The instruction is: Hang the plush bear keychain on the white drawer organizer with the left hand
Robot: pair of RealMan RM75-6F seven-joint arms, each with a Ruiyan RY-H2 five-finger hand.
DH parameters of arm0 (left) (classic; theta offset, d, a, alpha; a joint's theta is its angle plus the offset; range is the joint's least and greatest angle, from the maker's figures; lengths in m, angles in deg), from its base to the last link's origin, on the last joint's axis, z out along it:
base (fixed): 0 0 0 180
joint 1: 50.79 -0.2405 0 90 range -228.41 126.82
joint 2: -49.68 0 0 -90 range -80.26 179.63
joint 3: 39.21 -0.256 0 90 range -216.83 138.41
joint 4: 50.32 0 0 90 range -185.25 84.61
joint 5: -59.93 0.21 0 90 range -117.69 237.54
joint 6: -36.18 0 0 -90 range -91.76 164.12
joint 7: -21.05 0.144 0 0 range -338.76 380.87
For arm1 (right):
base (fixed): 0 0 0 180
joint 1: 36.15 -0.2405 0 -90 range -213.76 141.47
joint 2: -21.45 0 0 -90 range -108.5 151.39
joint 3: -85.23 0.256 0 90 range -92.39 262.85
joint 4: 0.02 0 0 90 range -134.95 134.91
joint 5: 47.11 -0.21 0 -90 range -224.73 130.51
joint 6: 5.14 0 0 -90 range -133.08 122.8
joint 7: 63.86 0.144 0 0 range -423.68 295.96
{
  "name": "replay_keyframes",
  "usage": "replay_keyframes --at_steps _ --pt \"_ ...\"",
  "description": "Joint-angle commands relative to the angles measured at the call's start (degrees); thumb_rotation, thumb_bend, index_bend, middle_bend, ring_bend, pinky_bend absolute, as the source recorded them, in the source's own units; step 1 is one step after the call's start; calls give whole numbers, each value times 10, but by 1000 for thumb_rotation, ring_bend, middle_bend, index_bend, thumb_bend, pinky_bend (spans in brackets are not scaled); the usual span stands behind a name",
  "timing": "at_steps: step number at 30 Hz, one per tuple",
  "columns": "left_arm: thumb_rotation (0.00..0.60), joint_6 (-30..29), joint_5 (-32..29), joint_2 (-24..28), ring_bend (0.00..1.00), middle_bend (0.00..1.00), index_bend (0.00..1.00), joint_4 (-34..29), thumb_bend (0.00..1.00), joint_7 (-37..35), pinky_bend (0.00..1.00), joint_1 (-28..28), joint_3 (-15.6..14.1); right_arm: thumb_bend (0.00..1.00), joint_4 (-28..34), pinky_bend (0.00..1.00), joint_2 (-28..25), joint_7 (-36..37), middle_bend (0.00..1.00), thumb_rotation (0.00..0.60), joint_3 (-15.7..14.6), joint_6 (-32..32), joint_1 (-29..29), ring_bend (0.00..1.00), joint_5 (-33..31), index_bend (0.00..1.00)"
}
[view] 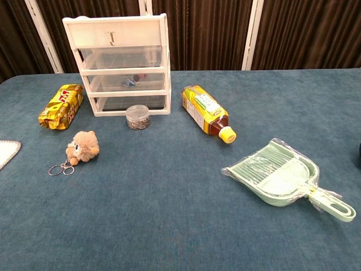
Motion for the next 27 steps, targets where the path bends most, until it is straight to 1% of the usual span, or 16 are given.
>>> replay_keyframes --at_steps 1,14,15,17,19,20,21,22,24,27 --pt "600 4 0 0 0 0 0 -1 115 0 0 -1 2 53 1 0 0 2 0 600 0 0 1 0 -1 0" --pt "600 22 -10 1 0 2 7 -5 116 16 0 -5 13 53 4 0 -1 -2 0 600 -2 1 -1 0 4 2" --pt "600 23 -14 1 17 38 21 -7 116 20 18 -5 15 53 5 0 -1 -2 0 600 -2 1 -1 0 4 5" --pt "600 26 -27 2 132 180 46 -12 122 39 130 -4 20 53 6 0 -1 -3 0 600 -2 0 -1 0 4 12" --pt "600 29 -41 2 389 450 86 -18 129 59 346 -3 25 53 6 0 -1 -4 0 600 -2 -1 0 0 5 14" --pt "600 31 -46 0 463 523 103 -20 131 66 400 -2 27 53 6 0 -1 -4 0 600 -2 -1 0 0 6 15" --pt "600 34 -52 -2 561 620 144 -20 132 74 471 -1 28 53 7 0 -1 -4 0 600 -2 -1 -1 0 6 15" --pt "600 40 -60 -4 638 694 196 -18 135 83 531 1 29 53 6 0 -1 -4 0 600 -2 0 -1 0 6 15" --pt "600 52 -72 -9 733 791 267 -13 144 99 617 6 30 53 5 0 -1 -4 0 600 -4 0 -1 0 7 16" --pt "600 73 -96 -21 822 885 294 -1 157 130 706 15 31 53 7 0 -2 0 0 600 -4 0 -1 0 7 16"
